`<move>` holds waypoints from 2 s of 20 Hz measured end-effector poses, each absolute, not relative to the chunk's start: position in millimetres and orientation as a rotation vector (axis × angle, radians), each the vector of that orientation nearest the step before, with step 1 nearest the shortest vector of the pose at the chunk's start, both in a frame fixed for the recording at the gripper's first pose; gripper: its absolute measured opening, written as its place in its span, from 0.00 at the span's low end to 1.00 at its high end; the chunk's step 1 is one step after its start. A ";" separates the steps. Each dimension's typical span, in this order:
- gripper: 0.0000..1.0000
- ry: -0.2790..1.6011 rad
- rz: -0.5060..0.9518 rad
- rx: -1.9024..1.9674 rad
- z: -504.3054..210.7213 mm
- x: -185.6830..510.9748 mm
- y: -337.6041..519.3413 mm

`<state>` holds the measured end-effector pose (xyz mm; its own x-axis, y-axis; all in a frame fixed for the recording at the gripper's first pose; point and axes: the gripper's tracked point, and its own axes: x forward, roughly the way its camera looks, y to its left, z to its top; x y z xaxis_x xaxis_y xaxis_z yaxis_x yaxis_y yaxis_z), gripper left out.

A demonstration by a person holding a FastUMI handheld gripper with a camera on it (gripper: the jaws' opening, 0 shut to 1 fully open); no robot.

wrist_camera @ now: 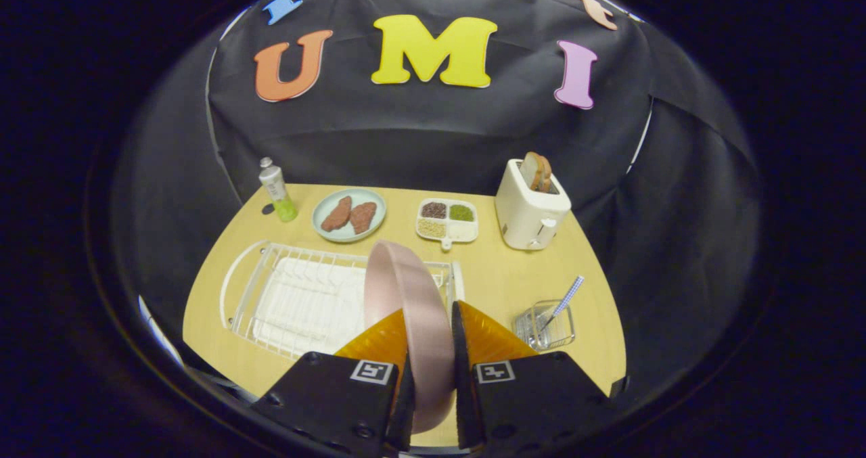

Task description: Take the plate from the dish rack, then take the spoon from the basket and place it into the plate.

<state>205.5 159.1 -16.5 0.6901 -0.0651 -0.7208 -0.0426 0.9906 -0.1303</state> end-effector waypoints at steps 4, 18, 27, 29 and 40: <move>0.31 0.798 0.104 -0.085 -56.3 144.3 171.5; 0.32 0.772 0.062 0.139 -186.2 68.1 127.4; 0.43 0.742 0.056 0.206 -222.3 74.1 110.5; 0.47 0.750 0.038 0.204 -229.1 73.4 104.9; 0.91 0.517 -0.051 0.057 -191.4 106.8 48.1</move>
